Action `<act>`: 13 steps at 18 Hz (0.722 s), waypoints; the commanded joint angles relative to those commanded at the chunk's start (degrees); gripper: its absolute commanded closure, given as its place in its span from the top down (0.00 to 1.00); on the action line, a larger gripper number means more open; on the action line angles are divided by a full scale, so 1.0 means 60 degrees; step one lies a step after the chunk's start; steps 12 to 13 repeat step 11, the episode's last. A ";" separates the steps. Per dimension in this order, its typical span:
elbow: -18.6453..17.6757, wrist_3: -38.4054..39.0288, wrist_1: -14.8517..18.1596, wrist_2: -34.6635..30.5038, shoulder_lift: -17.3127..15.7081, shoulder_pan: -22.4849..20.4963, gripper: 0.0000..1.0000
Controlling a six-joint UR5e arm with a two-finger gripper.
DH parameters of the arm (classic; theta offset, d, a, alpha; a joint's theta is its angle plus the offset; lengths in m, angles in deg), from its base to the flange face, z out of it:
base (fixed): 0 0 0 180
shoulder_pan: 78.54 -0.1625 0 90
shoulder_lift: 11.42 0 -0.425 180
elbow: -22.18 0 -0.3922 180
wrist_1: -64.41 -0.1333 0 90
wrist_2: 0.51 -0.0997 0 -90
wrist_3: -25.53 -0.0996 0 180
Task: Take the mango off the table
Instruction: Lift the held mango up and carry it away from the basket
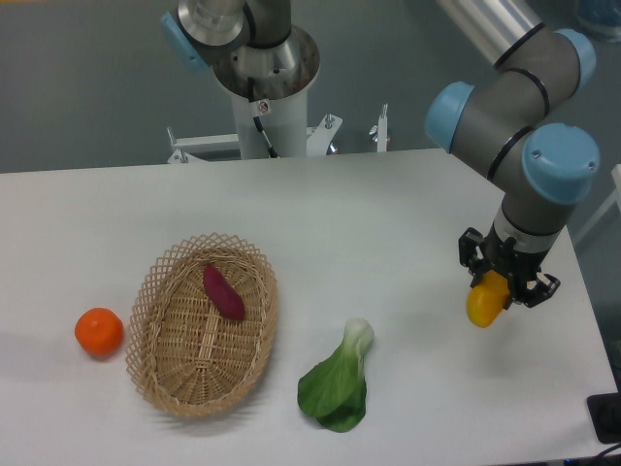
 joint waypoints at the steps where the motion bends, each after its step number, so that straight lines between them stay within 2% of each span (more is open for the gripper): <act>1: 0.0000 0.0000 0.0000 0.0000 0.0000 0.0000 0.54; 13: -0.0015 0.0117 -0.0015 0.0000 -0.0015 0.0015 0.54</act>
